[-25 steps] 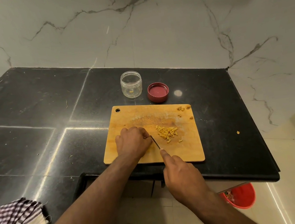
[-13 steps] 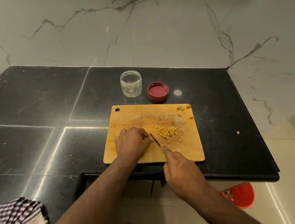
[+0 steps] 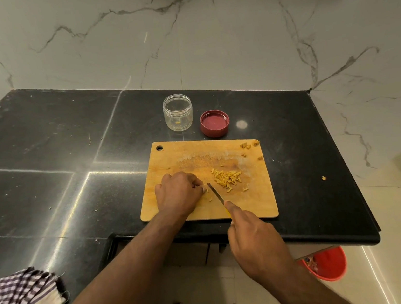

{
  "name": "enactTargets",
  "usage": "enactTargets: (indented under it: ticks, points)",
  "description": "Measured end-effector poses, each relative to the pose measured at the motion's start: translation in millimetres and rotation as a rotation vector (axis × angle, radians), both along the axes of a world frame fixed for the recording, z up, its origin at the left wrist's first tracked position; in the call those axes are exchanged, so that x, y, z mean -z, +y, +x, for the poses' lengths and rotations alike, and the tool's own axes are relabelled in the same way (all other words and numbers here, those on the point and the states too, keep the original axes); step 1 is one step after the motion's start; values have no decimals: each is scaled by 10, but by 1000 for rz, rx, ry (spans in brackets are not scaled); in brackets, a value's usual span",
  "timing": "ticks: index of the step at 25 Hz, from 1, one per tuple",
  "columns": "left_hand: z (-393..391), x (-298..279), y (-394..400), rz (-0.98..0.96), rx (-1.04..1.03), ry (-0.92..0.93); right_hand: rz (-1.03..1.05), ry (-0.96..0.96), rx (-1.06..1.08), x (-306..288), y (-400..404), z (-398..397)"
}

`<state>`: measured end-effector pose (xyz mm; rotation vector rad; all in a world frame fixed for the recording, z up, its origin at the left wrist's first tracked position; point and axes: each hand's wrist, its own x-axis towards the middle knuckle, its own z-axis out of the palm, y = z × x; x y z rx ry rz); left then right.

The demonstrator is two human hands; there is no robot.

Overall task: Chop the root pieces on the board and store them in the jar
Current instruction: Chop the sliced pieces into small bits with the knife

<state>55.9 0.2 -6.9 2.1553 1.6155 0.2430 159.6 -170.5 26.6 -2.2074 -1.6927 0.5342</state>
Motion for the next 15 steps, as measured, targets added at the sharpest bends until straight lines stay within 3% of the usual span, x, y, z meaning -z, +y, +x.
enactTargets:
  ticks: [15]
  points:
    - [-5, -17, -9, 15, -17, 5, -66, -27, -47, 20, 88, -49]
